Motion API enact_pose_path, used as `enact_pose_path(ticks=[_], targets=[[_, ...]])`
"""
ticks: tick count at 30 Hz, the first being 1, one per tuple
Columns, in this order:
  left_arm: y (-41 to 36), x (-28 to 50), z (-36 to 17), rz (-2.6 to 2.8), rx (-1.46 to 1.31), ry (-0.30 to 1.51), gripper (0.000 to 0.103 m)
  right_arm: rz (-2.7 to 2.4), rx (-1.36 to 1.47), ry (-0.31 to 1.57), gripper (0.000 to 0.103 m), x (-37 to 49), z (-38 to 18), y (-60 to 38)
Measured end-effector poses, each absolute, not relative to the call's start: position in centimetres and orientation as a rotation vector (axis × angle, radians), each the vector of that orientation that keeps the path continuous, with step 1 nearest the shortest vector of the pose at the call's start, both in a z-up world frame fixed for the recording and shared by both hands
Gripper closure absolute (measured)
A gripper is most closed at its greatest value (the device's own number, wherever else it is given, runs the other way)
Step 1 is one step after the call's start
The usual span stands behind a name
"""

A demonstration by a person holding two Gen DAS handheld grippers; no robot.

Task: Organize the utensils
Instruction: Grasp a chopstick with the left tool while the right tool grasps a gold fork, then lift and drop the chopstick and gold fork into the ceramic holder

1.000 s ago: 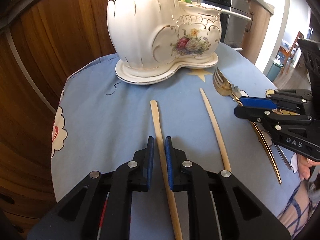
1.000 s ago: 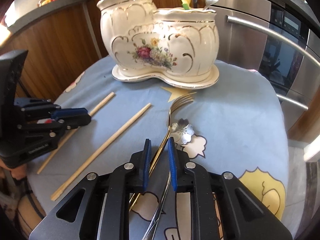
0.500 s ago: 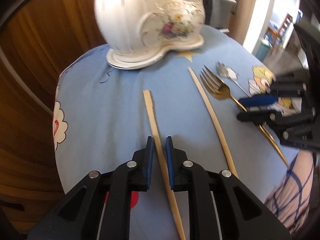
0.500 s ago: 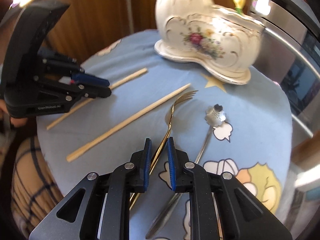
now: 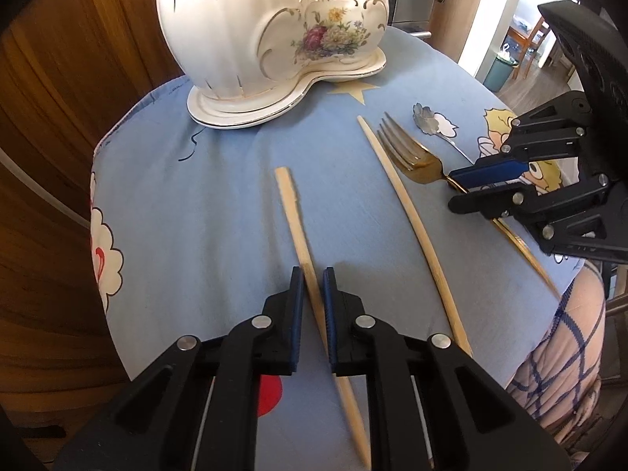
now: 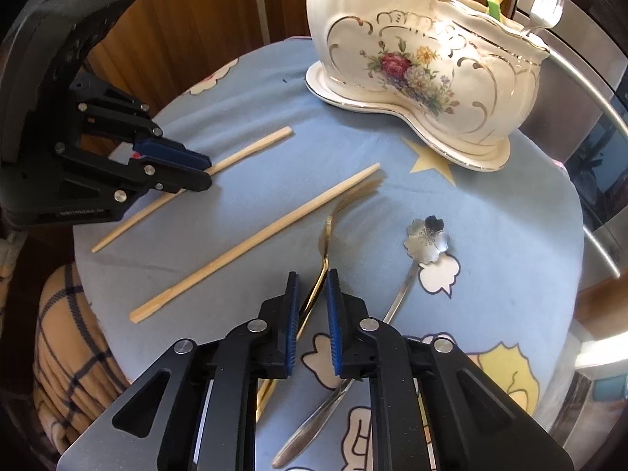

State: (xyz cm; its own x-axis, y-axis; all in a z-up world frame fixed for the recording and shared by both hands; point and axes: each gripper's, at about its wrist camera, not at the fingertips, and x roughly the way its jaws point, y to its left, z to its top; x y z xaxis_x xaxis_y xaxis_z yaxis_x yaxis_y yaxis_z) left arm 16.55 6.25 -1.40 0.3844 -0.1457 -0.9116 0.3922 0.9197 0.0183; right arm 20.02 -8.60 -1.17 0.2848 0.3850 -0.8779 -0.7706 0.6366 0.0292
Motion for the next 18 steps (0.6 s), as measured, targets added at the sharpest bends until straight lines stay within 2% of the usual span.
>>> enact_pose_path(ticks=[4,18], targets=[[5.9,16.0,-1.3,-0.340,0.293,1.132,0.097,0.802,-0.408,0.997,0.097,19.7,-0.5,-9.3],[2.6,17.1,-0.8,-0.364,0.500,1.243,0.096,0.832,-0.330,0.883,0.097,19.2,4.0,-11.2]])
